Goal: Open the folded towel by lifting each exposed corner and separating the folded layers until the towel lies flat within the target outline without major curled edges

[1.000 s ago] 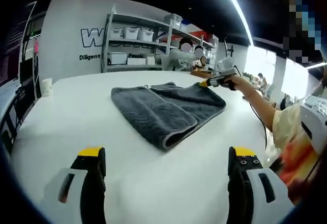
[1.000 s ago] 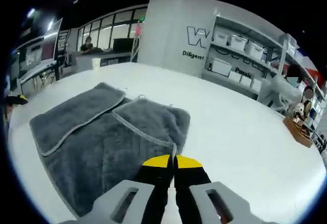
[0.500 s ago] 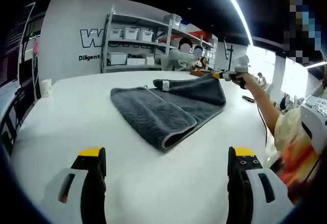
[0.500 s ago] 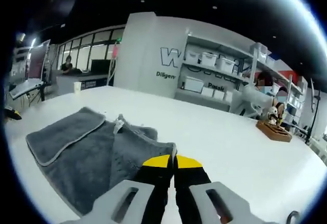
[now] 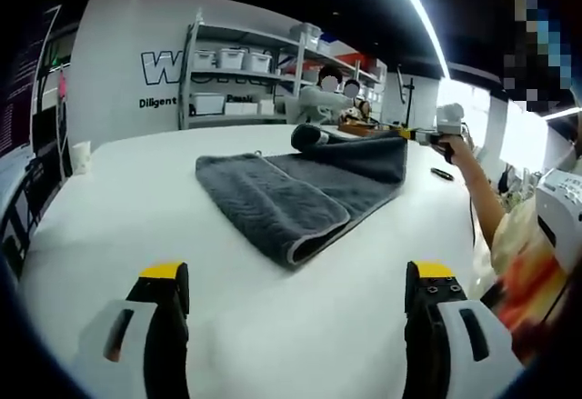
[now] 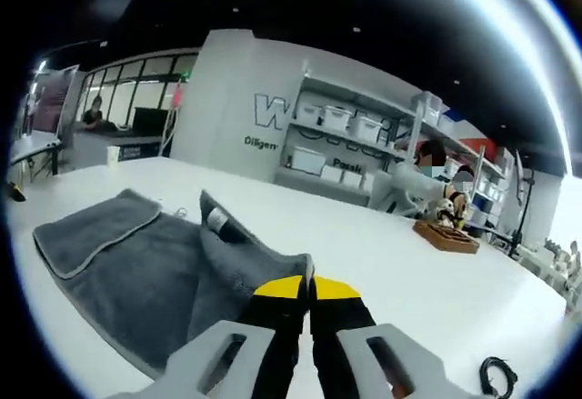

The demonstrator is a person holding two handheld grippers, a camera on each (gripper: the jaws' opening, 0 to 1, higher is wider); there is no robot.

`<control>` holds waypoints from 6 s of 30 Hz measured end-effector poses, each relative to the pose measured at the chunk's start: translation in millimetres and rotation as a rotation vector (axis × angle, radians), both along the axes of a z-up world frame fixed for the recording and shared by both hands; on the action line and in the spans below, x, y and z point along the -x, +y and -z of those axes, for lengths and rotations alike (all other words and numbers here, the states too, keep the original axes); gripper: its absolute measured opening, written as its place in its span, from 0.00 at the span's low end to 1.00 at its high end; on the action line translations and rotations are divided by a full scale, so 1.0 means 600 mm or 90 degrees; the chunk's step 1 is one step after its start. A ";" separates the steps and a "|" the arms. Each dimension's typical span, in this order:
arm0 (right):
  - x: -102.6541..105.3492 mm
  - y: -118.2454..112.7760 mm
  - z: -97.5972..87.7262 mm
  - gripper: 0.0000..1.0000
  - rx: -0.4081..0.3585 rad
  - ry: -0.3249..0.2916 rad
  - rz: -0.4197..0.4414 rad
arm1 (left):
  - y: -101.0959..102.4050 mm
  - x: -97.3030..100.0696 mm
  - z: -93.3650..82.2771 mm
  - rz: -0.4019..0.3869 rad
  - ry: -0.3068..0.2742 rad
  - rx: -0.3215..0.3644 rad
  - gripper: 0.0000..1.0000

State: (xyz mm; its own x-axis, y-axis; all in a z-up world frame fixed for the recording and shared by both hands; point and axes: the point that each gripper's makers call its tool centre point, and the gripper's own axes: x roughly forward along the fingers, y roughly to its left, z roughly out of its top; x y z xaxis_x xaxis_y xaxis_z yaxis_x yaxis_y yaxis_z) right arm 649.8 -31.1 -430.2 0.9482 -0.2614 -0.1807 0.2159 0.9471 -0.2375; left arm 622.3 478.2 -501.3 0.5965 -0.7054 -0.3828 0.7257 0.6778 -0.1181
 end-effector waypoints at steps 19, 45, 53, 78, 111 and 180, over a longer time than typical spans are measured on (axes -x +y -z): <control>0.078 -0.088 0.152 0.00 -0.055 0.112 0.114 | -0.005 0.000 0.000 0.004 0.002 0.001 0.97; 0.113 -0.112 0.207 0.18 0.004 0.220 0.150 | -0.004 0.004 0.006 0.012 0.006 -0.009 0.97; 0.126 -0.119 0.187 0.45 0.004 0.234 0.170 | -0.001 0.004 0.007 0.014 0.006 -0.007 0.98; -0.072 0.168 0.125 0.60 0.070 0.235 -0.188 | 0.019 0.016 0.023 0.009 0.019 -0.004 0.99; -0.231 0.261 0.209 0.02 0.059 0.309 -0.260 | 0.061 0.019 0.027 -0.033 0.022 0.008 0.98; -0.359 -0.166 0.119 0.00 0.506 0.480 0.126 | 0.076 0.038 0.016 -0.060 0.016 0.009 0.98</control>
State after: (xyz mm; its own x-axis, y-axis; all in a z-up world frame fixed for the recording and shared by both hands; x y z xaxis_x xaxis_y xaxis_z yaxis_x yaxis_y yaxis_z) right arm 864.9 -130.7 -501.5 0.5951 -0.6933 -0.4064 -0.1081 0.4321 -0.8953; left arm 599.4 523.6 -510.6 0.6508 -0.6520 -0.3890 0.6557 0.7410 -0.1448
